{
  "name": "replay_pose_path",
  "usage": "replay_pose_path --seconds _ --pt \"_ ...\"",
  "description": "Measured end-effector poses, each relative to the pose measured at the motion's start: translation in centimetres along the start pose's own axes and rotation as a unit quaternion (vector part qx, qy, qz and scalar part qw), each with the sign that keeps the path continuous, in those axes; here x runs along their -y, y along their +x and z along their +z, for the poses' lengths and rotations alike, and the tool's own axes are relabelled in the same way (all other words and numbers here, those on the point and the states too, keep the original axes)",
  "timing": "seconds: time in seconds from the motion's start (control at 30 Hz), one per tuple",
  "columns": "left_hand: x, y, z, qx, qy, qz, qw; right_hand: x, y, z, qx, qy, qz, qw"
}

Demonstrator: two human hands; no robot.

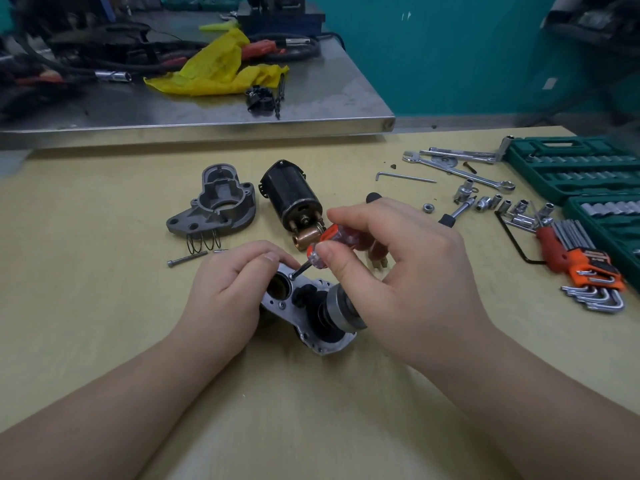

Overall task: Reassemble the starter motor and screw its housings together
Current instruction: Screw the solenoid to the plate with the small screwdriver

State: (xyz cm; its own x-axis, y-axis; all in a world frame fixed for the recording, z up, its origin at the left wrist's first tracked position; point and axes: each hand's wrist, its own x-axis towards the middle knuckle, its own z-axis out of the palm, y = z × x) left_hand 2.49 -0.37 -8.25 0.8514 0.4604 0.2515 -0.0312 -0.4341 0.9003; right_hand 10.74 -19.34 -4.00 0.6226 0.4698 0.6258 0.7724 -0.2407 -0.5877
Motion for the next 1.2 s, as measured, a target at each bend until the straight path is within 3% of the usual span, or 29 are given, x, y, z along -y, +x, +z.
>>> replay_pose_path --seconds 0.53,0.73,1.2 --pt "-0.2 -0.1 0.0 0.004 -0.002 -0.011 1.0 -0.9 0.0 -0.5 0.107 0.066 -0.014 0.992" --pt "-0.2 0.0 0.0 0.006 -0.004 -0.012 1.0 -1.2 0.1 -0.4 0.101 0.081 -0.024 0.991" --pt "-0.1 -0.1 0.0 0.008 0.006 -0.001 1.0 -0.6 0.2 -0.2 0.047 0.086 0.051 0.994"
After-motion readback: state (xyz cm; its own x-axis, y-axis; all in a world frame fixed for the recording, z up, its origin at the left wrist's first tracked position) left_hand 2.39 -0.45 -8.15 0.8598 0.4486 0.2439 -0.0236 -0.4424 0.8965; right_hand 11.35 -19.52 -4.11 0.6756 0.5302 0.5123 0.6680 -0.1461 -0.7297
